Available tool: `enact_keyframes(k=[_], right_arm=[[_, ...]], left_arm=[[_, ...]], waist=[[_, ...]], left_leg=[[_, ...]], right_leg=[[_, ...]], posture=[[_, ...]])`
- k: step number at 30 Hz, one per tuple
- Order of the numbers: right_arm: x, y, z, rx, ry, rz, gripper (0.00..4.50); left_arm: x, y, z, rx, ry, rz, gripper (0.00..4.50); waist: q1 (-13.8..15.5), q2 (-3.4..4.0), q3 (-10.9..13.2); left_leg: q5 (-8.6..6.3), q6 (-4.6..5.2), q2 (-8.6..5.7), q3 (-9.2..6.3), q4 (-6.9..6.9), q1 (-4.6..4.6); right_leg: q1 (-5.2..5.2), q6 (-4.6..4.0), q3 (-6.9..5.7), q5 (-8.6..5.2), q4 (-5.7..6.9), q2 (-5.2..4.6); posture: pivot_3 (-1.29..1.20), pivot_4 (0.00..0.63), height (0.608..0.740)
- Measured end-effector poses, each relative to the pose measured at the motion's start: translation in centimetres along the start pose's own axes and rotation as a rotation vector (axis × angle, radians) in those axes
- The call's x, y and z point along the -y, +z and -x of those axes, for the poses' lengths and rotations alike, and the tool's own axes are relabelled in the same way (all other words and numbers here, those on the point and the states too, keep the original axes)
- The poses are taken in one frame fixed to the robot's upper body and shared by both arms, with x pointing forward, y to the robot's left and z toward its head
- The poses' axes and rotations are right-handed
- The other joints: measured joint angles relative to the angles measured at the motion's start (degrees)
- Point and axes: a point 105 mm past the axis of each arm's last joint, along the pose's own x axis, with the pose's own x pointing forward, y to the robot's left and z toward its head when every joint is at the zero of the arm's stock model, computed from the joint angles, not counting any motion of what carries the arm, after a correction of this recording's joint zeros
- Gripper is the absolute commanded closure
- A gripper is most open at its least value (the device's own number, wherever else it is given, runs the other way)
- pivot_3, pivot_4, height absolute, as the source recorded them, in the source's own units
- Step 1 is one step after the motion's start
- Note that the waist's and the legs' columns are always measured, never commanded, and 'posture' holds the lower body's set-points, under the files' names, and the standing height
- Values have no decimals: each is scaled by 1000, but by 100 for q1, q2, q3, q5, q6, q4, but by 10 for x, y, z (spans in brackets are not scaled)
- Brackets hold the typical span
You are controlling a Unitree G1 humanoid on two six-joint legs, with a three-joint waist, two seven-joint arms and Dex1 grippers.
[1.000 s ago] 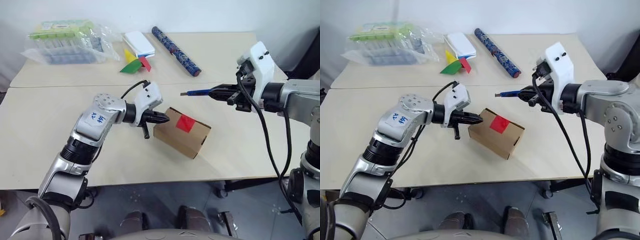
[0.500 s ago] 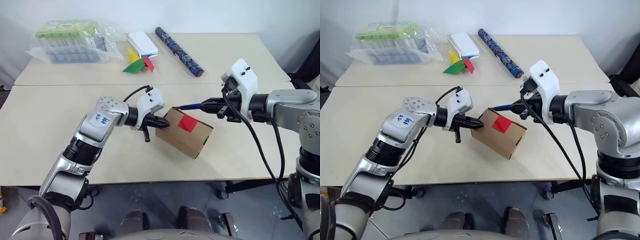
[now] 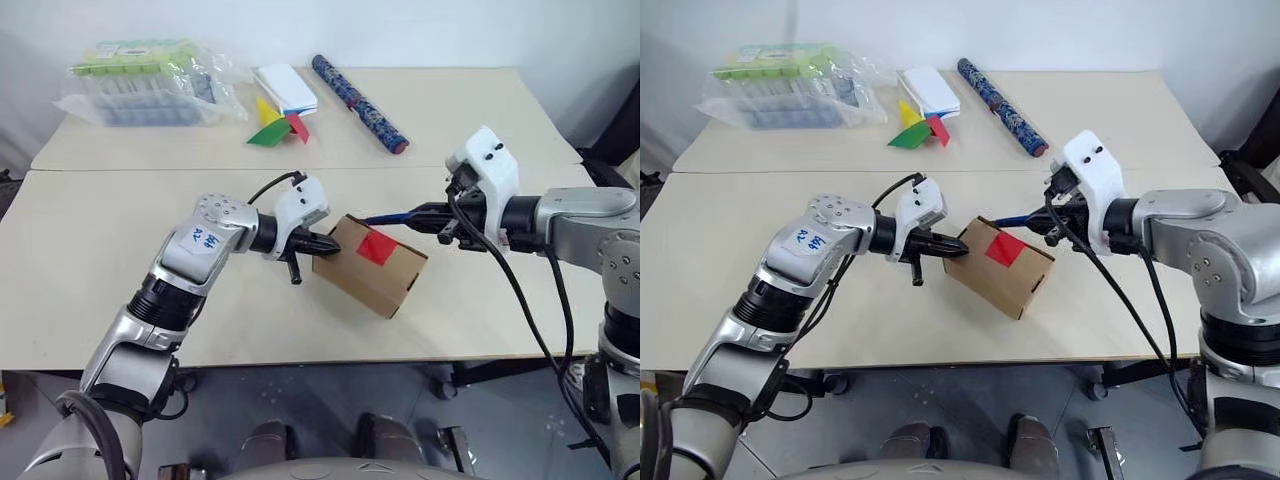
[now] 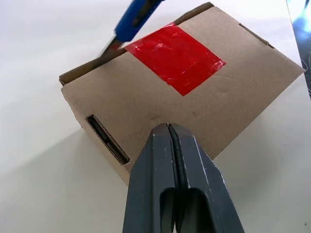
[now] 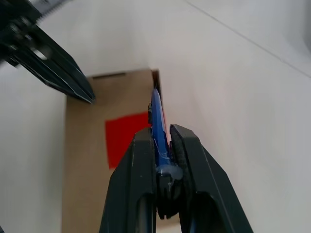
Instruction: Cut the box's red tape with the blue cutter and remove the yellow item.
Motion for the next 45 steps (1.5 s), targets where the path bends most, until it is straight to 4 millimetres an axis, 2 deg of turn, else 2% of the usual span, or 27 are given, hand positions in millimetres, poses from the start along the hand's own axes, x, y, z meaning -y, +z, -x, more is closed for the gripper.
enact_keyframes(k=[9, 18, 30, 45], right_arm=[[2, 2, 6, -48, 22, 84, 4338], [-1, 12, 0, -90, 71, 163, 4338], [3, 12, -5, -160, 98, 212, 4338], [10, 12, 1, -240, 140, 242, 4338]], left_arm=[[1, 0, -3, -1, -4, -4, 4500], [1, 3, -7, -63, -5, -23, 4500], [1, 4, -10, -133, -24, -59, 4500], [3, 5, -12, -160, 2, -50, 4500]], waist=[[32, 0, 0], [77, 0, 0], [87, 0, -2], [100, -1, -4]], left_leg=[[-1, 1, 0, 0, 5, -1], [-1, 2, 1, 2, 10, 1], [-1, 2, 2, 3, 11, 15], [-1, 3, 3, 3, 12, 20]], right_leg=[[2, 0, 1, 0, -2, 0], [4, 0, 3, 0, -1, 0], [17, -1, 3, 0, 1, 0], [22, -2, 5, -1, 1, 0]], posture=[[0, 150, 740], [0, 150, 740], [0, 150, 740], [0, 150, 740]])
